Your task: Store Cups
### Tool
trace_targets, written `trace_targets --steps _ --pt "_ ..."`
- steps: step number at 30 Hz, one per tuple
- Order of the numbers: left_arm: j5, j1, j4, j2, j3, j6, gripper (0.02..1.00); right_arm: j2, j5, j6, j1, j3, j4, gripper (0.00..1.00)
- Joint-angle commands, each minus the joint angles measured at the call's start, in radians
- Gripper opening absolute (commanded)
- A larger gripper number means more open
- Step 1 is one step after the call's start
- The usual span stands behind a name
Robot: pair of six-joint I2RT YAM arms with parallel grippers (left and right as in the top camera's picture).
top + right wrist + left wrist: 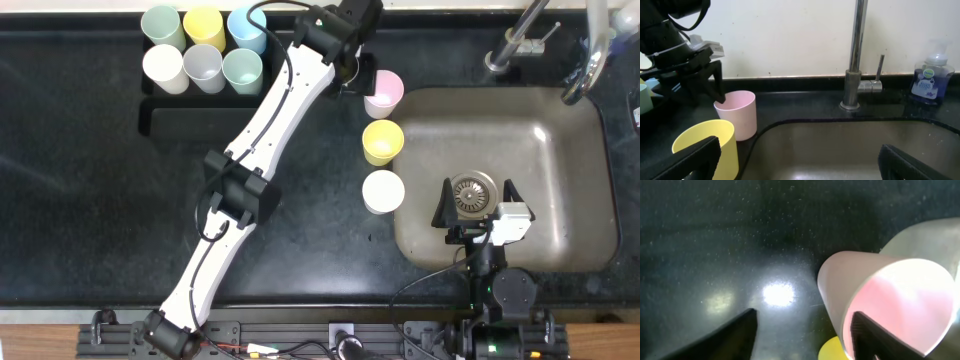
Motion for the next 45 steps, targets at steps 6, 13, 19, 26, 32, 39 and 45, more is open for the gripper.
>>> trace_targets --steps 6,13,19,26,32,39,45 --pt "-0.009 -0.016 0.018 0.047 0.019 -0.007 0.036 -0.007 0.011 0.0 0.0 -0.013 0.005 0.998" --pt "-0.031 0.047 -0.081 -0.104 0.019 -0.01 0.036 -0.007 0.011 0.0 0.0 -0.013 0.005 0.998" --pt "-0.148 0.19 -0.236 -0.409 0.019 -0.066 0.038 -0.007 0.011 0.0 0.0 -0.013 0.005 0.998" --pt "-0.365 0.367 -0.235 -0.748 -0.148 0.0 0.036 -0.007 0.011 0.0 0.0 -0.013 0.005 0.998" --pt "-0.367 0.552 -0.161 -0.993 -0.718 -0.06 0.036 -0.007 0.011 0.0 0.0 -0.013 0.005 0.996" --pt "-0.093 0.693 0.213 -1.006 -1.153 -0.048 0.036 -0.007 0.011 0.0 0.0 -0.013 0.005 0.998" --pt "-0.063 0.742 0.226 -0.948 -1.178 -0.048 0.036 -0.007 0.011 0.0 0.0 -0.013 0.005 0.998"
